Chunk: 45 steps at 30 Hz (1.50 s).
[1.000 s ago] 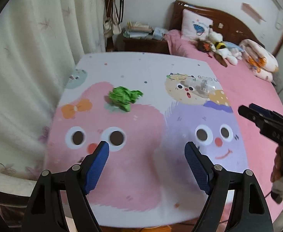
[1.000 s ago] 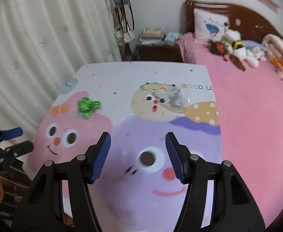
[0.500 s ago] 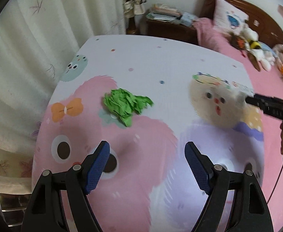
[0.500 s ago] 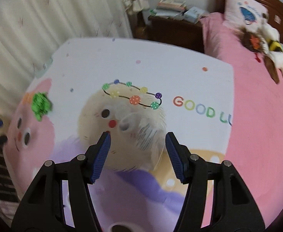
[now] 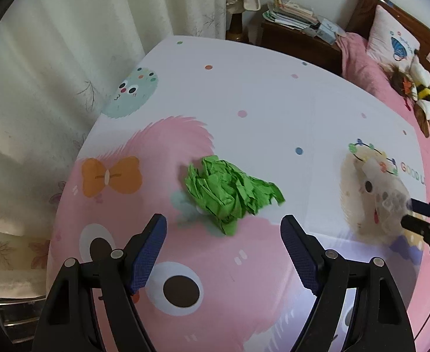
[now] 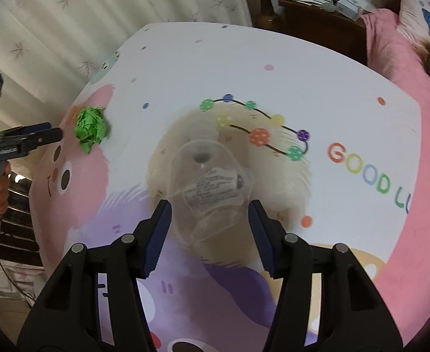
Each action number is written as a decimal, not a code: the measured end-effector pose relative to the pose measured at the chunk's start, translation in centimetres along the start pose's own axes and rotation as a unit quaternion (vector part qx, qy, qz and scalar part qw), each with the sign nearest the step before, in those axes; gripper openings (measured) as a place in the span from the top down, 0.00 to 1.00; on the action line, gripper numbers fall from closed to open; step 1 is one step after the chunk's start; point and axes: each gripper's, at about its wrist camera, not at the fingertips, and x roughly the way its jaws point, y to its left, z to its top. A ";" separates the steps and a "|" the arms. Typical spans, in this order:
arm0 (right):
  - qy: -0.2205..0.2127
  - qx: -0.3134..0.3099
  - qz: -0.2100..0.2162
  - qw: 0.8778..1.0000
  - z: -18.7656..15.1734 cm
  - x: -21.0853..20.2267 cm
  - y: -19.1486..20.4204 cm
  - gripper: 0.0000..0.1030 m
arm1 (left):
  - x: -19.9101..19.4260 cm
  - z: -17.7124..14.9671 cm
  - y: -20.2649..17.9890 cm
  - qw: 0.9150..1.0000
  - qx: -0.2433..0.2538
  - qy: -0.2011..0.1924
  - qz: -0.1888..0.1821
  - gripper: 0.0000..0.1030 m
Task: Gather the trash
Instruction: 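Grasp the clear plastic bottle with the right tool while the left tool grasps the green crumpled paper, then lift the bottle and green paper and carry them over the bin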
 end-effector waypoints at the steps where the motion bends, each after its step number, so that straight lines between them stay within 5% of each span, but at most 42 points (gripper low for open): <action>1: 0.002 0.003 0.009 1.000 0.2 0.2 0.1 0.50 | 0.4 0.2 0.1 1.000 -0.001 0.003 0.000 0.21; 10: 0.007 0.021 0.045 0.999 1.9 2.4 0.7 0.49 | 2.6 1.1 0.4 1.000 -0.012 0.024 0.000 0.21; 13: 0.010 0.001 0.039 0.999 1.9 3.1 1.8 0.62 | 3.3 1.4 0.5 0.999 -0.017 0.030 -0.002 0.21; 25: -0.018 0.018 0.068 0.997 -0.7 2.3 5.9 0.64 | 7.4 3.0 -0.3 0.997 -0.016 0.070 -0.003 0.21; 26: -0.022 0.025 0.073 0.997 -1.0 2.2 6.1 0.64 | 7.7 3.1 -0.3 0.997 -0.018 0.072 -0.002 0.23; 29: -0.031 0.042 0.078 0.996 -2.0 1.8 6.7 0.64 | 8.3 3.1 -0.4 0.997 -0.023 0.077 -0.021 0.55; 38: -0.051 0.077 0.073 0.993 -4.6 0.7 8.4 0.64 | 4.4 0.4 -1.6 0.999 0.016 0.027 -0.014 0.63; 45: -0.060 0.099 0.053 0.992 -7.9 -0.5 12.0 0.64 | -1.4 -6.2 -1.0 0.998 0.052 0.006 -0.035 0.63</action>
